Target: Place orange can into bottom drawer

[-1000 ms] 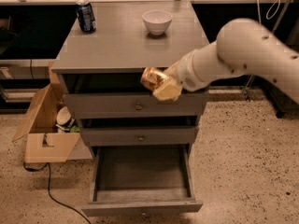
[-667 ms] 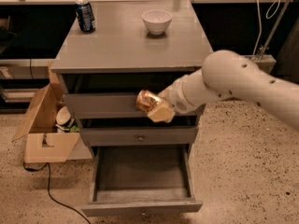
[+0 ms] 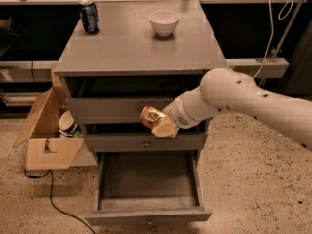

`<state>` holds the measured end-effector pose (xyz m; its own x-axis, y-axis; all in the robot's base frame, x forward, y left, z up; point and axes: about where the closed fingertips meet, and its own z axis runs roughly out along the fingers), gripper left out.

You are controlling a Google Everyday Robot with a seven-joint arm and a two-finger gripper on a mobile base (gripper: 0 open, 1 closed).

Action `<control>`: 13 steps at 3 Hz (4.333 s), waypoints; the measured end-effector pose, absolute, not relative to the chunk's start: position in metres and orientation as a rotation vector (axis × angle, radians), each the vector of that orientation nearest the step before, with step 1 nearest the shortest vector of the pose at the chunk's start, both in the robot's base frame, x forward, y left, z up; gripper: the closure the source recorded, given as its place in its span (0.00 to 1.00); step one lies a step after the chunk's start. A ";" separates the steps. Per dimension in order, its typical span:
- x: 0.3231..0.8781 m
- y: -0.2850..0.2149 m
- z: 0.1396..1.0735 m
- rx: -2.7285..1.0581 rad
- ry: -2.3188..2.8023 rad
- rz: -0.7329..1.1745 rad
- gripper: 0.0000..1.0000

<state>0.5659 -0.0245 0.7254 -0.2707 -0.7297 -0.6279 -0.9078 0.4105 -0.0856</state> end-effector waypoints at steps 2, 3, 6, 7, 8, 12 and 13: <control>0.569 -0.015 0.595 -1.413 2.127 0.480 1.00; 0.572 -0.009 0.521 -1.401 2.135 0.595 1.00; 0.580 -0.020 0.436 -1.426 2.191 0.710 1.00; 0.584 -0.060 0.363 -1.439 2.288 0.720 1.00; 0.587 -0.088 0.320 -1.418 2.325 0.710 1.00; 0.595 -0.072 0.175 -1.405 2.365 0.691 0.82; 0.596 -0.061 0.159 -1.404 2.359 0.726 0.58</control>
Offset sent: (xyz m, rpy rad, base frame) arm 0.0072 0.0066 -0.2149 0.0705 0.1453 0.0456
